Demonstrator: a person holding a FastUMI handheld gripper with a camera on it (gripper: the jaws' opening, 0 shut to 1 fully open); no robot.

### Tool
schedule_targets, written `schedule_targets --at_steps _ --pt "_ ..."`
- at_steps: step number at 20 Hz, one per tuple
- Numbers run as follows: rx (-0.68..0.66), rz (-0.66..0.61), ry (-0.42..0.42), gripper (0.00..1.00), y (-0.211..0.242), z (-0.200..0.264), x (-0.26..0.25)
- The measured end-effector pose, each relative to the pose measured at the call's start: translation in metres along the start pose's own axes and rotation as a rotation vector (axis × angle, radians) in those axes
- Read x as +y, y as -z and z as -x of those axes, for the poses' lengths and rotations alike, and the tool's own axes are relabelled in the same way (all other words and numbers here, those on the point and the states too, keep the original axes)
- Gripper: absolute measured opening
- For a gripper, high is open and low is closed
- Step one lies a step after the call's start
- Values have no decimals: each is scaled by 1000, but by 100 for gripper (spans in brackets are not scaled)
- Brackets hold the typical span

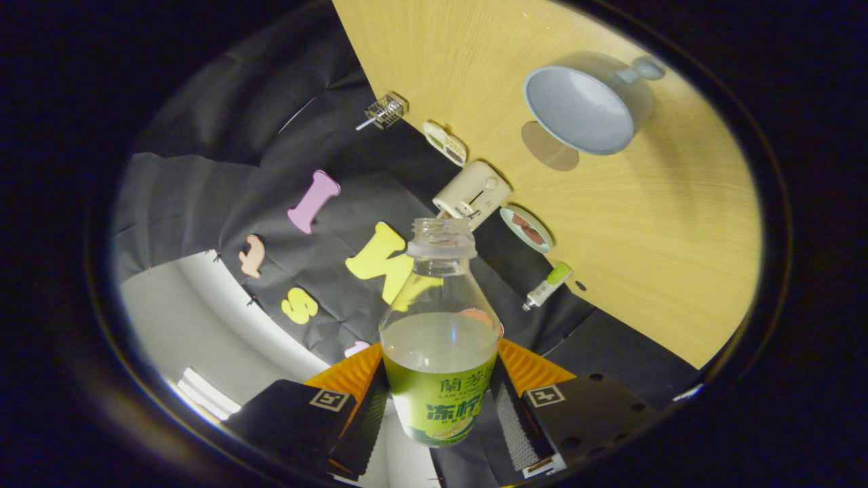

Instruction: Take the bottle from table, then pour the juice into the cup, finally place the bottle on the coaster

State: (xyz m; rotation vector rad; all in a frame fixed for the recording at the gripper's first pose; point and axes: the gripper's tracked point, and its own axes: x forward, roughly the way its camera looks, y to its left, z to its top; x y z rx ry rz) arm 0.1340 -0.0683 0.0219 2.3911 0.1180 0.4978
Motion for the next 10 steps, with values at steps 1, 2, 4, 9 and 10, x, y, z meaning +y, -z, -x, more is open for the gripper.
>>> schedule_targets --at_steps 1,2,4,9,10 --pt "3 16 5 79 4 1 -1" --pt "-2 44 11 79 5 1 0" --pt "-24 138 66 79 3 -1 -11" --pt "-48 427 188 79 3 -3 -30" --pt "-65 476 187 79 3 -5 -28"
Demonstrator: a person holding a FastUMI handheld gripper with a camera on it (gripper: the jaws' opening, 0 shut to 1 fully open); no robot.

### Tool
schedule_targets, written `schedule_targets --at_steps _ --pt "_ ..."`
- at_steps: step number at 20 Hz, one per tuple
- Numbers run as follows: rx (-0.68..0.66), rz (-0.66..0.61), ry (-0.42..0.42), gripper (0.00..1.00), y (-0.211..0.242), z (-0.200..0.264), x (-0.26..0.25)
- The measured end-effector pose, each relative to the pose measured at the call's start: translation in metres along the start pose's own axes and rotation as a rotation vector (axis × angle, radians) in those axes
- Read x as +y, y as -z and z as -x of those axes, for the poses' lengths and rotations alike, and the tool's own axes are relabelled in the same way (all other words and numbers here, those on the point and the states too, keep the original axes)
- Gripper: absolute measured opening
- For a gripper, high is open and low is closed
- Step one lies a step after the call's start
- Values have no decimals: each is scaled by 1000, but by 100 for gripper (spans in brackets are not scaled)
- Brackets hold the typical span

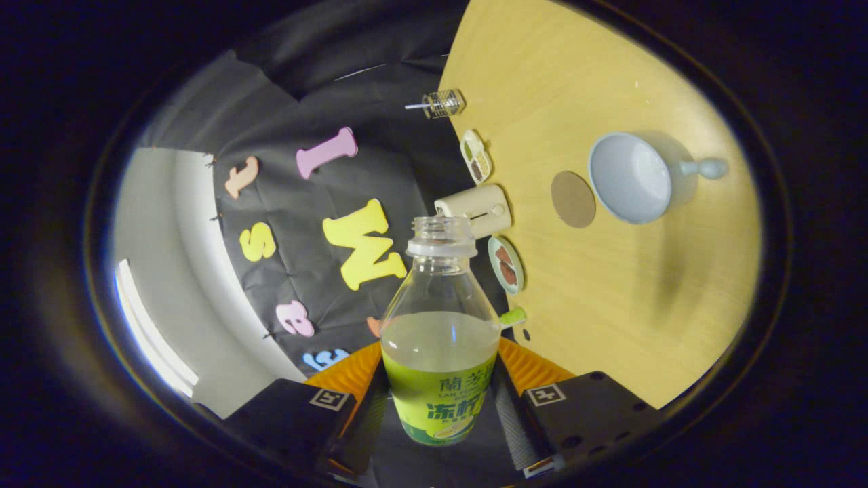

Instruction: Take the bottle from table, then pour the juice into the cup, finally place the bottle on the coaster

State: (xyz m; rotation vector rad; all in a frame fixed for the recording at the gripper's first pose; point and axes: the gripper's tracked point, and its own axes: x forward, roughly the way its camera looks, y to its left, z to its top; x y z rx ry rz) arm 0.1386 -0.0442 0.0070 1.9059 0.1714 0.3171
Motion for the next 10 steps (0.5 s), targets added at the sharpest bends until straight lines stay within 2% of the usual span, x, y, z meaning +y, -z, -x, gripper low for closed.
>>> schedule_targets --at_steps 3,5,10 --pt "-3 124 33 79 10 0 -6" --pt "7 263 80 79 19 -2 -16" --pt "-52 702 183 80 14 -9 -31"
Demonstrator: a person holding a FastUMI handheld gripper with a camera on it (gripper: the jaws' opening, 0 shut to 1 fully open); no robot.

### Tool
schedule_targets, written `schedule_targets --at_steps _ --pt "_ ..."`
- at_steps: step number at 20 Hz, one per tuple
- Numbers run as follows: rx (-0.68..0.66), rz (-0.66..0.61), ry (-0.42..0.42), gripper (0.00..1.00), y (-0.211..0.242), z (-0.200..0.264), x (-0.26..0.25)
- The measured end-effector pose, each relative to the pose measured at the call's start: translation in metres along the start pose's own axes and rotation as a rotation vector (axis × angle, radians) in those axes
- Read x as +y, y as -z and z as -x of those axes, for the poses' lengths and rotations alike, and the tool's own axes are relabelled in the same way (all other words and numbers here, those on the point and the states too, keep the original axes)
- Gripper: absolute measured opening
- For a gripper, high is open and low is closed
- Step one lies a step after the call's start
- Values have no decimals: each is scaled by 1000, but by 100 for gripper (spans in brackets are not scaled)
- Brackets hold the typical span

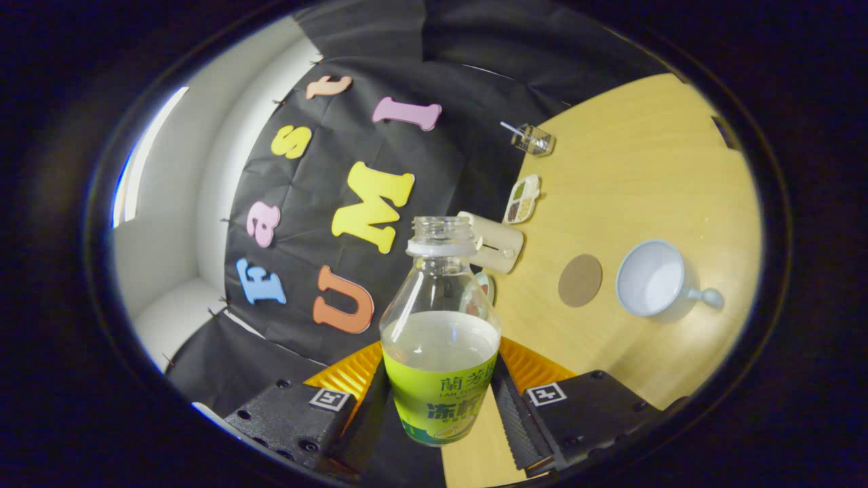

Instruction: Take the bottle from table, then pour the juice into the cup, finally place the bottle on the coaster

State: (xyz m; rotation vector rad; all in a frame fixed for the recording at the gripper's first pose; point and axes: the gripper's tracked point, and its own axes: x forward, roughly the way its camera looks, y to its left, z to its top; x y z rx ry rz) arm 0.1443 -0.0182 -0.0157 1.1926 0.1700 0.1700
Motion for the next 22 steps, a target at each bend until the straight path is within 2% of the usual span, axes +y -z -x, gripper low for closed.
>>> schedule_targets --at_steps 5,8,10,14,22 --pt "-7 416 130 80 -5 -2 -5" --pt "-19 691 262 81 -27 8 -12" --pt "-58 806 304 81 -45 15 -3" --pt "-126 966 371 81 -85 36 15" --pt "-220 1010 338 81 -141 52 50"
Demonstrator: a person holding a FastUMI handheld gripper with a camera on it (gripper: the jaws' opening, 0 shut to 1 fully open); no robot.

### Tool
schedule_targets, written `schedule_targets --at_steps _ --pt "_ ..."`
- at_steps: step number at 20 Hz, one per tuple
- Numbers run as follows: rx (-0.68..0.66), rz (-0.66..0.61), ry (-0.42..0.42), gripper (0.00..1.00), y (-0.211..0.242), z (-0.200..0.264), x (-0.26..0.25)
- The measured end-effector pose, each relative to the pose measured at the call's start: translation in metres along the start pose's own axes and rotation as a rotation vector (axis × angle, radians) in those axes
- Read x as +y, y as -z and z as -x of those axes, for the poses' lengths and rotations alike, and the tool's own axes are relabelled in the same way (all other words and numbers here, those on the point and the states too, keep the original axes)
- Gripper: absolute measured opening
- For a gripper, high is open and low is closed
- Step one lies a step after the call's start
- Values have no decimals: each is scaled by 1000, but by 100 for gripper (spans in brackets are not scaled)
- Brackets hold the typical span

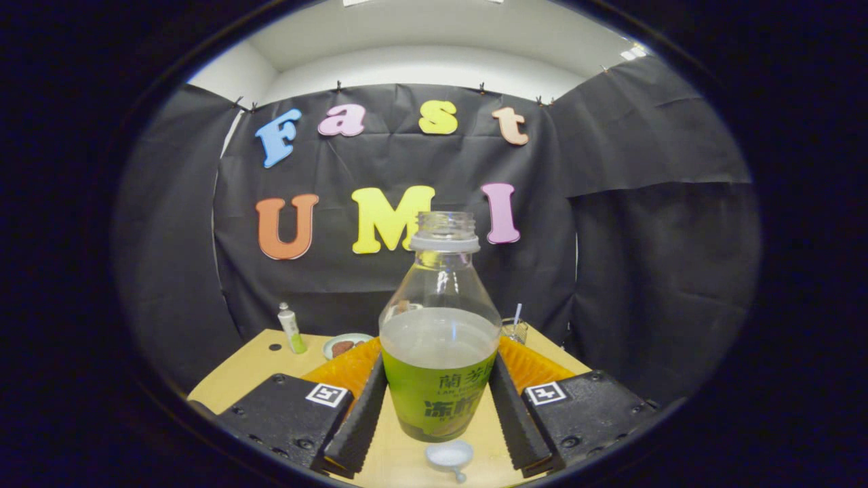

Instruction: Take the bottle from table, then pour the juice into the cup, finally place the bottle on the coaster

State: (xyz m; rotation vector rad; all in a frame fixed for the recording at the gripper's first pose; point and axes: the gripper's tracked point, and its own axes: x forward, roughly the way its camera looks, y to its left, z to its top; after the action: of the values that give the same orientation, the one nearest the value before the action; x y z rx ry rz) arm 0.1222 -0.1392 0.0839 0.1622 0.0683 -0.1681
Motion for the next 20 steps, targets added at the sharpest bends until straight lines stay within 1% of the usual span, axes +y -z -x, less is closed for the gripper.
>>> schedule_targets --at_steps 1,4,6,8,12,14,16,20 --pt "3 9 12 81 4 1 -3" --pt "2 4 10 81 12 -8 -1" --pt "21 13 16 81 27 -36 -7" --pt "19 23 23 81 37 -71 -2" --pt "84 61 33 81 82 -114 7" --pt "97 19 11 81 98 -135 19" --pt "114 -18 9 81 120 -155 23" --pt "146 -11 37 81 157 -185 30"
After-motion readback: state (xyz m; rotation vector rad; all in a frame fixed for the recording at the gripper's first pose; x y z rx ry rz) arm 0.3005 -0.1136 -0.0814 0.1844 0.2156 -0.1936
